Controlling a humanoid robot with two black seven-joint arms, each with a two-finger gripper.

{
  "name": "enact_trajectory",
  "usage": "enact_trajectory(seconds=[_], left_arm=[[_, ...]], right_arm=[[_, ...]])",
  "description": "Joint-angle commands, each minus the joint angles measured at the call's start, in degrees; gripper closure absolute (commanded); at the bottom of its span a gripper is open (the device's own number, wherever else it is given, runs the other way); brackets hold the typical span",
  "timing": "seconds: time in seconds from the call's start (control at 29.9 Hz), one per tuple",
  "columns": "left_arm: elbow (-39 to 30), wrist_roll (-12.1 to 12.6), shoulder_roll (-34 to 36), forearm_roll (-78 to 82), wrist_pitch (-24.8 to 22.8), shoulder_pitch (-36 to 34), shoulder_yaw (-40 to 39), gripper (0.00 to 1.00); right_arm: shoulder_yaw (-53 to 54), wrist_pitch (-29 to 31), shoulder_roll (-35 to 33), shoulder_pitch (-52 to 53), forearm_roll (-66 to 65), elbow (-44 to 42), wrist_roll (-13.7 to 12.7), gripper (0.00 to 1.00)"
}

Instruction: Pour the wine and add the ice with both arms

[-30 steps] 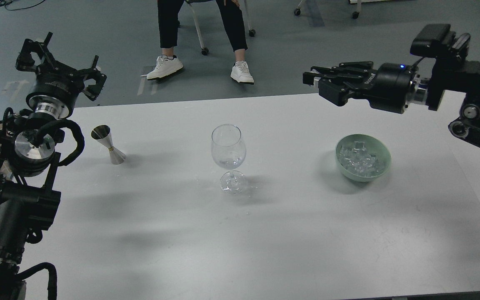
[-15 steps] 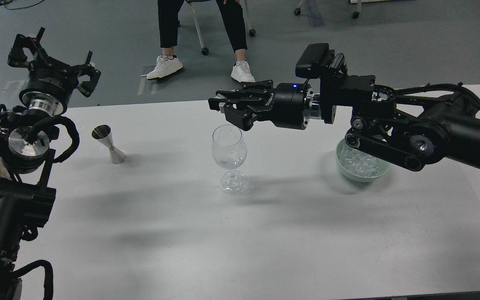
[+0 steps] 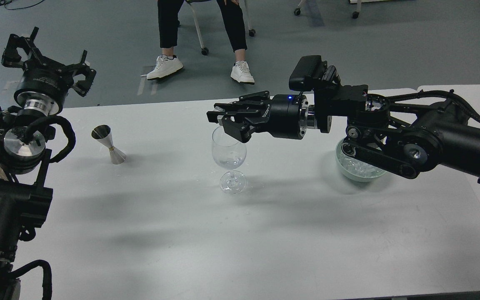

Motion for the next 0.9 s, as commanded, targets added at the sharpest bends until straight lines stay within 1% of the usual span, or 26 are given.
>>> enact_trajectory(seconds=[0.0,0.2,0.33,0.43,0.47,0.67,0.74,0.77,0.8,0.87], left_arm=[[0.00,0.00,-0.20,0.02,0.00,0.03,0.00,0.04],[0.00,0.00,-0.37,0.02,0.00,0.20,0.00,0.04],[0.00,0.00,-0.11,0.02,-0.08,0.20,-0.09,0.04],[0.00,0.00,-0.02,0.02,-0.08,0.20,-0.09,0.04],[0.00,0.00,-0.02,0.02,-0.08,0.20,-0.09,0.04],[0.00,0.00,-0.11,0.02,-0.08,0.20,-0.09,0.04],[0.00,0.00,-0.19,0.02,-0.08,0.20,-0.09,0.04],[0.00,0.00,-0.20,0.02,-0.08,0.29,-0.09,0.04],[0.00,0.00,-0.20,0.02,-0.08,0.20,-0.09,0.04],[0.00,0.00,-0.11,0.02,-0.08,0.20,-0.09,0.04]], right_arm=[[0.00,-0.01,-0.39,-0.10,-0.06,0.03,0.00,0.87],[-0.08,-0.01,-0.30,-0.45,-0.24,-0.50,-0.08,0.82],[-0.08,-0.01,-0.12,-0.54,-0.24,-0.59,-0.08,0.68],[-0.08,-0.01,-0.21,-0.54,-0.24,-0.59,-0.17,0.67],[-0.08,-0.01,-0.13,-0.54,-0.24,-0.59,-0.17,0.64],[-0.70,-0.01,-0.21,-0.19,-0.24,-0.50,-0.17,0.60],[-0.61,-0.01,-0.30,-0.19,-0.15,-0.41,-0.17,0.58],[-0.35,-0.01,-0.30,-0.10,-0.15,-0.41,-0.17,0.52],[0.35,-0.18,-0.30,-0.10,0.03,-0.50,-0.43,0.42],[1.84,-0.36,-0.30,-0.10,0.20,-0.50,-0.52,0.30]])
